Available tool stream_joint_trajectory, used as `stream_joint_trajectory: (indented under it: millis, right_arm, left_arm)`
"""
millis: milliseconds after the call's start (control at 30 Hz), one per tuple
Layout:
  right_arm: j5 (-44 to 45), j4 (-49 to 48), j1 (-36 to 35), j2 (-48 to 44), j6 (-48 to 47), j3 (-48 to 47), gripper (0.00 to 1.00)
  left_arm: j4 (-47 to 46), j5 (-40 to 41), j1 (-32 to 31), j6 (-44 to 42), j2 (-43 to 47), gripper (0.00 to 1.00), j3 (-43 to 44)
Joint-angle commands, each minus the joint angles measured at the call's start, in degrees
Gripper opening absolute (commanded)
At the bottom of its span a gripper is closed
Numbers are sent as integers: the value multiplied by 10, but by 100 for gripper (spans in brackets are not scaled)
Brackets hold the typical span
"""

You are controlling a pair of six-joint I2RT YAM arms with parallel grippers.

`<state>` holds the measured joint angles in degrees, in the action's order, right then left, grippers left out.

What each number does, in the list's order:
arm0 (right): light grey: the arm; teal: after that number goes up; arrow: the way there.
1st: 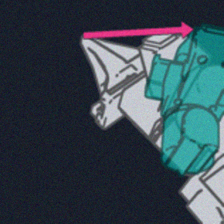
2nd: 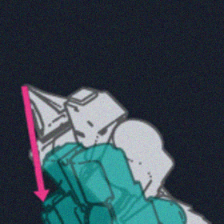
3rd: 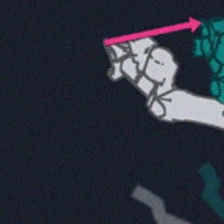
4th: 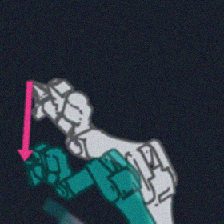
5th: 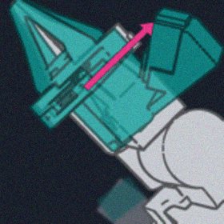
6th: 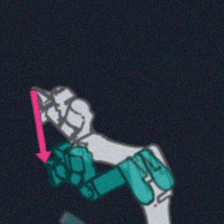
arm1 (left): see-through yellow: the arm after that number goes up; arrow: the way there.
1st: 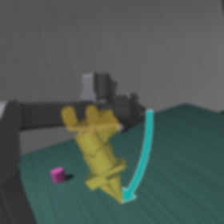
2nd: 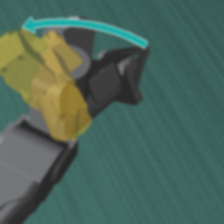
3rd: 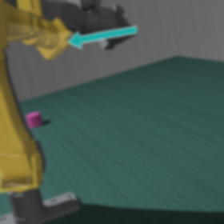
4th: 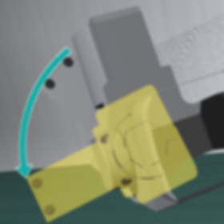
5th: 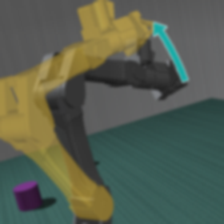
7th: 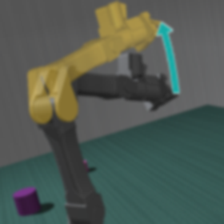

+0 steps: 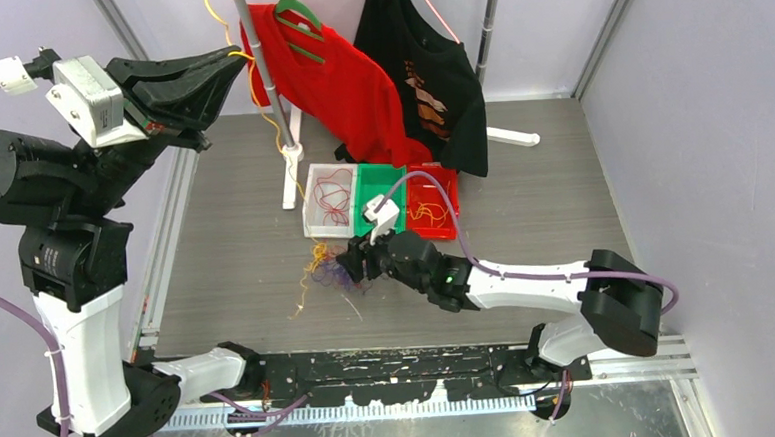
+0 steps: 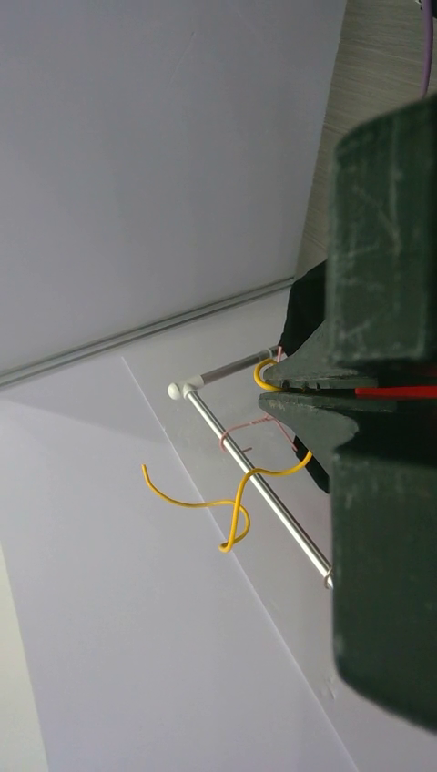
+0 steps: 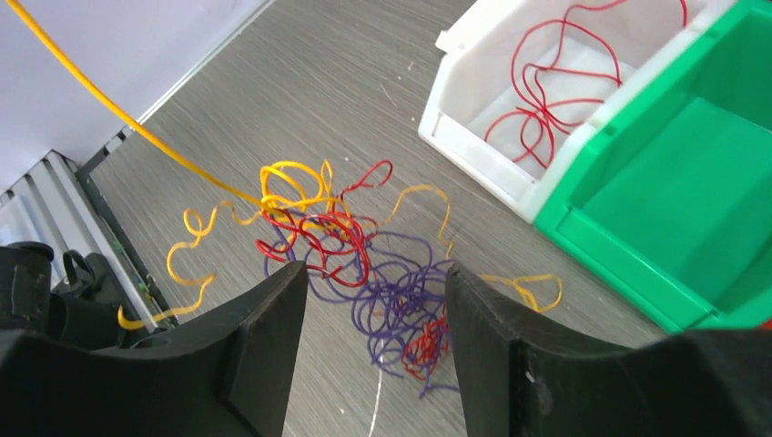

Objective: Untangle the cables

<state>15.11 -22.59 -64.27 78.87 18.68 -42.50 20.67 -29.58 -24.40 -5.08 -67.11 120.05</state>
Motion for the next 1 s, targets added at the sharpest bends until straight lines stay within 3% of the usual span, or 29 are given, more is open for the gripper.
stream_joint_trajectory:
  millis: [0,400,600,900,967]
  right_arm:
    - [-20,-58,2,24,7,-52,63]
    - [-71,-105,2,89,42,-75,69]
    - [-49,-123,2,111,51,-92,67]
    - [-44,-132,2,149,53,-120,49]
    - [-47,-133,2,156,56,-116,41]
  left_arm:
    - [-9,-8,-2,2,13,0,-1]
    - [-10,-15,-2,5,18,0,-14]
    - [-10,-18,-2,11,17,0,-16]
    - [-11,-27,-2,34,10,0,-14]
    - [-11,-27,-2,36,9,0,-13]
